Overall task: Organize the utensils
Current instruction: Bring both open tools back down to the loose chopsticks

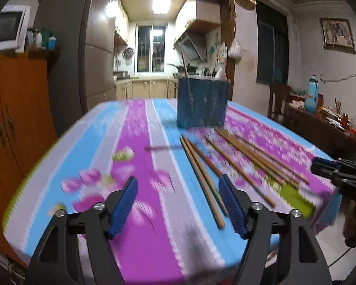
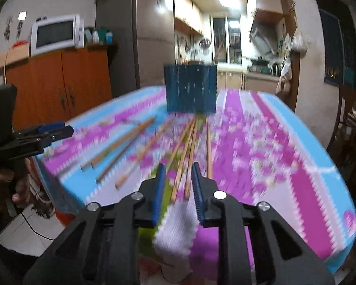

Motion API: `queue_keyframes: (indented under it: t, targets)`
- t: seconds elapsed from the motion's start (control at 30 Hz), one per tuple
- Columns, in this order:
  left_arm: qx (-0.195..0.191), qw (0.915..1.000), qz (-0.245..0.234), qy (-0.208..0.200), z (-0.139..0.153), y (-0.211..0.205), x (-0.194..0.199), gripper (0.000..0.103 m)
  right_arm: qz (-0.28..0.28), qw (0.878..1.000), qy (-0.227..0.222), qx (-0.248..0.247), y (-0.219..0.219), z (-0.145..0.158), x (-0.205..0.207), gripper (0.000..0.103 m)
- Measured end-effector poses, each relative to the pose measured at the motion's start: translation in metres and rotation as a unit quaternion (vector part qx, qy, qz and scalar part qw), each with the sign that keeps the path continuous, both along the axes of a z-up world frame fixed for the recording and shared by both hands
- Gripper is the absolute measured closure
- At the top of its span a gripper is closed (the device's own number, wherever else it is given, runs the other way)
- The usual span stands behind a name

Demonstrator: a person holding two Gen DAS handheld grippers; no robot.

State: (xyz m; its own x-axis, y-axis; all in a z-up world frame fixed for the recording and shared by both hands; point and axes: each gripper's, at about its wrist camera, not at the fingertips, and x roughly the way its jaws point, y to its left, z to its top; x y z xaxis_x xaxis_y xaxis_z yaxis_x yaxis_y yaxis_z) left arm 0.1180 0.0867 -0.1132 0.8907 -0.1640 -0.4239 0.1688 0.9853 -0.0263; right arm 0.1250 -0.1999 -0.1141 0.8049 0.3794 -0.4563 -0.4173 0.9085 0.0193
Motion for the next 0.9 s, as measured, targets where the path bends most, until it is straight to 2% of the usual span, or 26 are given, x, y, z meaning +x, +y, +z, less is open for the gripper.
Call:
queue_keyframes:
  t: [0.3, 0.5, 0.73, 0.87, 0.9]
  targets:
    - [0.015, 0.9994, -0.029, 0.013, -0.027, -0.021, -0.010, 0.057, 0.003, 1.000, 0.020, -0.022, 0.010, -0.031, 0.005, 0.089]
    - [0.019, 0.9992, -0.034, 0.012, -0.033, -0.031, -0.011, 0.078, 0.000, 1.000, 0.018, -0.021, 0.009, -0.034, 0.005, 0.089]
    - [0.031, 0.9980, -0.053, 0.013, -0.039, -0.043, -0.012, 0.079, -0.005, 1.000, 0.016, -0.010, 0.008, -0.034, 0.004, 0.089]
    - [0.043, 0.9980, -0.045, 0.012, -0.044, -0.046, -0.008, 0.080, -0.005, 1.000, 0.015, -0.010, 0.009, -0.035, 0.004, 0.089]
    - [0.046, 0.9980, -0.042, 0.010, -0.044, -0.046, -0.008, 0.083, -0.006, 1.000, 0.015, -0.010, 0.009, -0.034, 0.004, 0.090]
